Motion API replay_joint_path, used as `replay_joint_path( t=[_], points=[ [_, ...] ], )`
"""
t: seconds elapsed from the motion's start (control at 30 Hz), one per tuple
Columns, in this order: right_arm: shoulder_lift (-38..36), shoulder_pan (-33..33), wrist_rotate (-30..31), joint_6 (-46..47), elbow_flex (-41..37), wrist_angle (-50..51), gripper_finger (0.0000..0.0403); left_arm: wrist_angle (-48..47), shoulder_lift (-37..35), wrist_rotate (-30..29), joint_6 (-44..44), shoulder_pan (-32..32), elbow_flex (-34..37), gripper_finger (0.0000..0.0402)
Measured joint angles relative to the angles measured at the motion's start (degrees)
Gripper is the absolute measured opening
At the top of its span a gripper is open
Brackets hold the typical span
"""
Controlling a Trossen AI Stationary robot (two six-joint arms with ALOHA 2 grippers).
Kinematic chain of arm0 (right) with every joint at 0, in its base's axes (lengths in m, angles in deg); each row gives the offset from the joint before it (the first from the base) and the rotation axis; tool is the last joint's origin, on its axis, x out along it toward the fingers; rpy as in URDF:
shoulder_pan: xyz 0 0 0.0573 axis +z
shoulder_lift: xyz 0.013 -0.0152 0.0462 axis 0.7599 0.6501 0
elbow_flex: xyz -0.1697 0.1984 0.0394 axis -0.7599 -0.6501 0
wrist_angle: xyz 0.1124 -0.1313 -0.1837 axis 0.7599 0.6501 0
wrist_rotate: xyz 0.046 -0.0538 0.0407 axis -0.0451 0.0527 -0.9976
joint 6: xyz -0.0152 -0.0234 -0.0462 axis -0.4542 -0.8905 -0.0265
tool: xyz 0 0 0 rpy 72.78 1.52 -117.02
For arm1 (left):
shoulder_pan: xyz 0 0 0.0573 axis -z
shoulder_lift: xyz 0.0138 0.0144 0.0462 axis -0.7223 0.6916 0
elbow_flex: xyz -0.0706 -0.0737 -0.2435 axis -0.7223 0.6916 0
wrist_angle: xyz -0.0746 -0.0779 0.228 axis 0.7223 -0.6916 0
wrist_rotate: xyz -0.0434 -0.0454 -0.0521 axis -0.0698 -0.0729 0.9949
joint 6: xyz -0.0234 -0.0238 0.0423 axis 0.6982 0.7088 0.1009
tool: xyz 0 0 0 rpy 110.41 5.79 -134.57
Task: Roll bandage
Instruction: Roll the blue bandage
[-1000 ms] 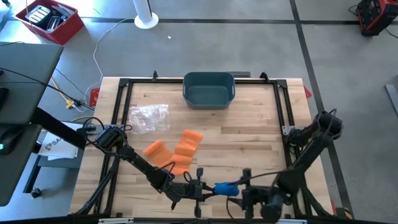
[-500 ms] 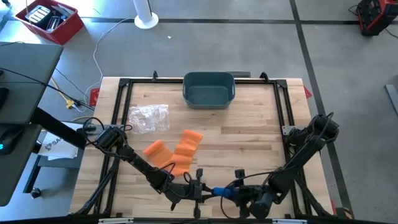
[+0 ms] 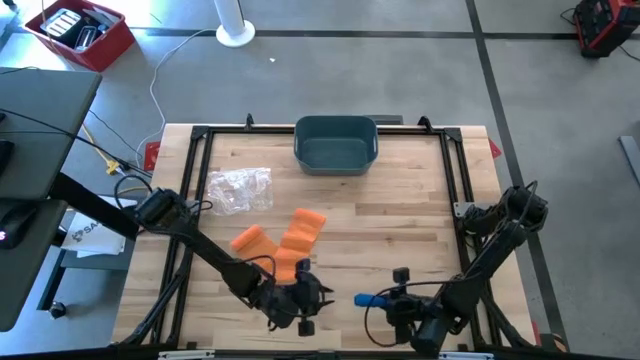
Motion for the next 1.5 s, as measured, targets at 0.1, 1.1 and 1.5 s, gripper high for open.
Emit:
replay_joint_path(
  t=[0.1,1.1,1.5],
  points=[
    [0.0,2.0,6.1,-2.0,0.0,0.0,0.0051,4.6,-0.3,-0.7,-4.6,0.2,0.0,0.0112],
    [-0.1,-21.4,-32.6,-3.6,-21.6,-34.3,0.0124,18.6,3.1,0.2,-16.0,0.3,-0.1,0.0113],
    [-5.4,-22.2,-30.9,-5.9,-21.6,-24.3,0.0208,16.6,3.1,0.1,-14.2,0.2,-0.1,0.0113]
  ],
)
